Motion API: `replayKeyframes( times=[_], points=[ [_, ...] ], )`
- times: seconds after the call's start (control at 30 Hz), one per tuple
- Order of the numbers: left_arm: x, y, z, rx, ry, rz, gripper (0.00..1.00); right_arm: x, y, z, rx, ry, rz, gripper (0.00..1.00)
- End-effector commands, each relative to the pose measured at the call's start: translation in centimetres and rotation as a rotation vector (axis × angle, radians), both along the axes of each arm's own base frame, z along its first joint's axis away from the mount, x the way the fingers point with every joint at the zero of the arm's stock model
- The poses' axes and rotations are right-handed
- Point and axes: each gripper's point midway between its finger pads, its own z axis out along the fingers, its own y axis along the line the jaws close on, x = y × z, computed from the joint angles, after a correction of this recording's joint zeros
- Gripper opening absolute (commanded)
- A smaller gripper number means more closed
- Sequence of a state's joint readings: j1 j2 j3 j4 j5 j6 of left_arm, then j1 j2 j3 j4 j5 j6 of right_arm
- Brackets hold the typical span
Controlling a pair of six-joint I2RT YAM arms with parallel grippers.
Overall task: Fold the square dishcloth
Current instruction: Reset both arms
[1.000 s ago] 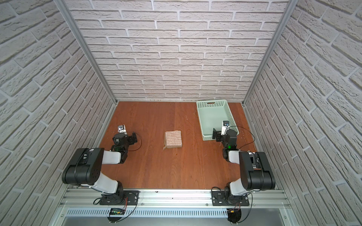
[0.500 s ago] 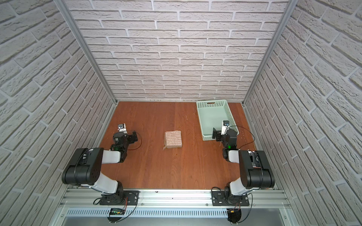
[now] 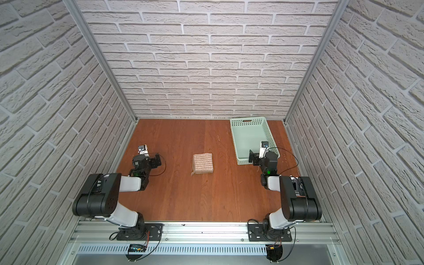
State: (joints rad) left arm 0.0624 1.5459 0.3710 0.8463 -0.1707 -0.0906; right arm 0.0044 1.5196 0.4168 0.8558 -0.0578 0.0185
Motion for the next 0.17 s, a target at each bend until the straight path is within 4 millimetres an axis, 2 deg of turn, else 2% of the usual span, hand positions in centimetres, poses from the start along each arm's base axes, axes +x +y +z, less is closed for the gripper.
replayKeyframes(
  times=[0.0,0.13],
  points=[
    [0.71,0.18,1.29,0.006,-0.048,-0.004,0.98,-0.26,0.1,-1.36,0.024,0.048,0.002,0.99],
    [0.71,0.19,1.3,0.007,-0.048,-0.004,0.98,-0.26,0.08,-1.34,0.024,0.046,0.001,0.99]
  ],
)
